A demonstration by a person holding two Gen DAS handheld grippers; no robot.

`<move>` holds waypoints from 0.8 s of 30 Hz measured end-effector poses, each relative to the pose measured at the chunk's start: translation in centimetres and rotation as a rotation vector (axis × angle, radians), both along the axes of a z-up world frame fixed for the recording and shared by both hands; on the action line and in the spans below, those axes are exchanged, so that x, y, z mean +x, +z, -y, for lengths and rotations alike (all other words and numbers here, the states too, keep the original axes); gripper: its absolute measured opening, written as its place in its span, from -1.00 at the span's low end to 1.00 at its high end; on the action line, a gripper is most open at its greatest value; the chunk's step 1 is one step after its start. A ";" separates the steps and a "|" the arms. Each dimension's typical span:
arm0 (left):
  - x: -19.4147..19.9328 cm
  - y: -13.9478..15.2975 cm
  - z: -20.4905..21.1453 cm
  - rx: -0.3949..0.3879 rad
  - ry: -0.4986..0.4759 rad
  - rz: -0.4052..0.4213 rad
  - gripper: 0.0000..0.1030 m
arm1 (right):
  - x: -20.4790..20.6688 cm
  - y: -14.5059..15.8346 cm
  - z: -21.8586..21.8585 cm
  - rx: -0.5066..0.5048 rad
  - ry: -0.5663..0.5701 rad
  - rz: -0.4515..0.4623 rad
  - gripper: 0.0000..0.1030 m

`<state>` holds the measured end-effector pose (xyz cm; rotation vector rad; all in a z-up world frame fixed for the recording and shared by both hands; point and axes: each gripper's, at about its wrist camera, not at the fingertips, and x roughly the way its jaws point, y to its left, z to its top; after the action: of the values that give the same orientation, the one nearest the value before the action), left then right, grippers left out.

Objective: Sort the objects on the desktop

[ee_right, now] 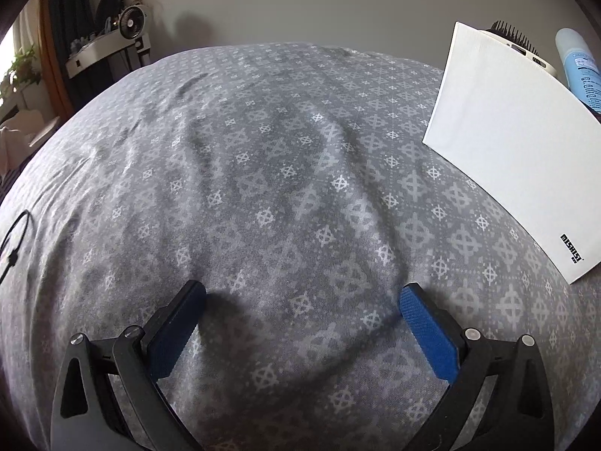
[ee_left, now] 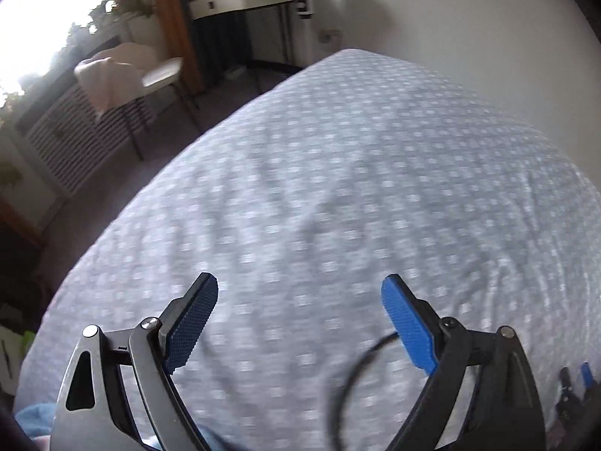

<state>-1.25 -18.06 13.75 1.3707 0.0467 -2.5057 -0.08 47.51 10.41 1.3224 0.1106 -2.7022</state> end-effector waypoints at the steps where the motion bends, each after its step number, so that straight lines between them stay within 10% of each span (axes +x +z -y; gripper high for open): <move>1: 1.0 0.0 1.4 -0.008 0.018 0.001 0.74 | 0.0 0.0 0.1 0.006 -0.010 -0.003 1.00; 24: 6.8 0.5 -5.2 0.196 -0.244 0.075 0.74 | 0.6 0.1 -0.4 -0.010 -0.015 -0.001 1.00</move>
<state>5.50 -12.83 14.23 1.6366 0.1191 -2.7048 0.56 47.87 10.50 1.3245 0.0880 -2.7119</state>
